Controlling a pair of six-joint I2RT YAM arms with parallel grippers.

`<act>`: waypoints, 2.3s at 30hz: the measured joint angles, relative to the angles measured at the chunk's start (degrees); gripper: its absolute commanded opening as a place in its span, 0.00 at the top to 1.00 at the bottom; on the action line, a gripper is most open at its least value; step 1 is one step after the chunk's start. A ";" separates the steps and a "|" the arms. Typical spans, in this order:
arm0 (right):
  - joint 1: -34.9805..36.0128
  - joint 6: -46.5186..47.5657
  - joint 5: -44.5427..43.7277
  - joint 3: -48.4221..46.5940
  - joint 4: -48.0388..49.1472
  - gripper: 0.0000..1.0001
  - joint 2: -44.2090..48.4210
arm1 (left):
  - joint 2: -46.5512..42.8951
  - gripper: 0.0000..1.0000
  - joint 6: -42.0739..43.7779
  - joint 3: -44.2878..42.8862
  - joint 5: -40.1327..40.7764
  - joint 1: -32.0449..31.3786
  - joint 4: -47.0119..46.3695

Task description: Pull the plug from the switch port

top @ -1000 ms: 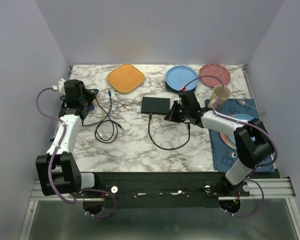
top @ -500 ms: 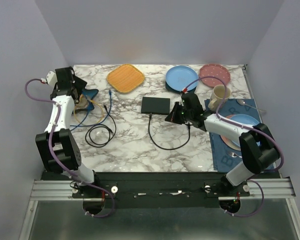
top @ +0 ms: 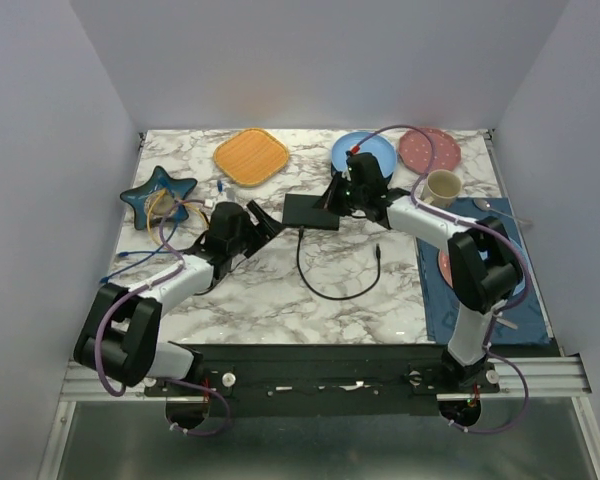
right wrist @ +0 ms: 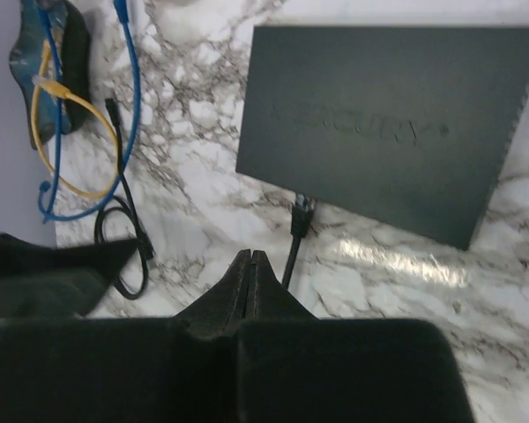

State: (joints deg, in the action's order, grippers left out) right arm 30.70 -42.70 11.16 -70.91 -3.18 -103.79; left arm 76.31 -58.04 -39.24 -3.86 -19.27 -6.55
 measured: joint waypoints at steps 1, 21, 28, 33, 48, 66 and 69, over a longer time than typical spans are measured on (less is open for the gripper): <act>-0.46 -0.17 0.68 -2.49 -0.02 0.99 -1.88 | 1.01 0.16 -0.59 1.92 -0.42 -2.01 -2.27; -3.34 -1.53 6.51 -9.64 -3.06 0.99 -14.95 | 24.92 0.32 -9.18 -1.86 -8.50 -4.79 -22.62; -3.45 -2.29 7.21 -9.60 -2.86 0.99 -15.98 | 28.04 0.37 -9.44 -4.39 -9.16 -3.08 -24.04; -3.61 -2.86 7.89 -9.35 -2.45 0.99 -16.06 | 30.58 0.37 -9.55 -4.68 -10.34 -2.45 -26.86; -3.72 -3.80 8.33 -9.35 -2.32 0.99 -16.22 | 34.75 0.43 -11.10 -4.33 -12.46 -2.56 -35.06; -3.72 -3.82 8.66 -9.27 -2.05 0.99 -16.24 | 37.92 0.55 -14.47 -4.13 -13.70 -3.15 -40.15; -3.72 -3.85 8.70 -9.09 -1.64 0.99 -16.24 | 38.23 0.58 -14.73 -4.13 -13.70 -3.15 -40.33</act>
State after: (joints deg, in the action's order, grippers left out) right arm 26.98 -46.54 19.86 -80.01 -4.82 -120.03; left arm 114.54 -72.77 -43.38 -17.56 -22.41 -46.87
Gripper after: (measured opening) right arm 0.011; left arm 0.445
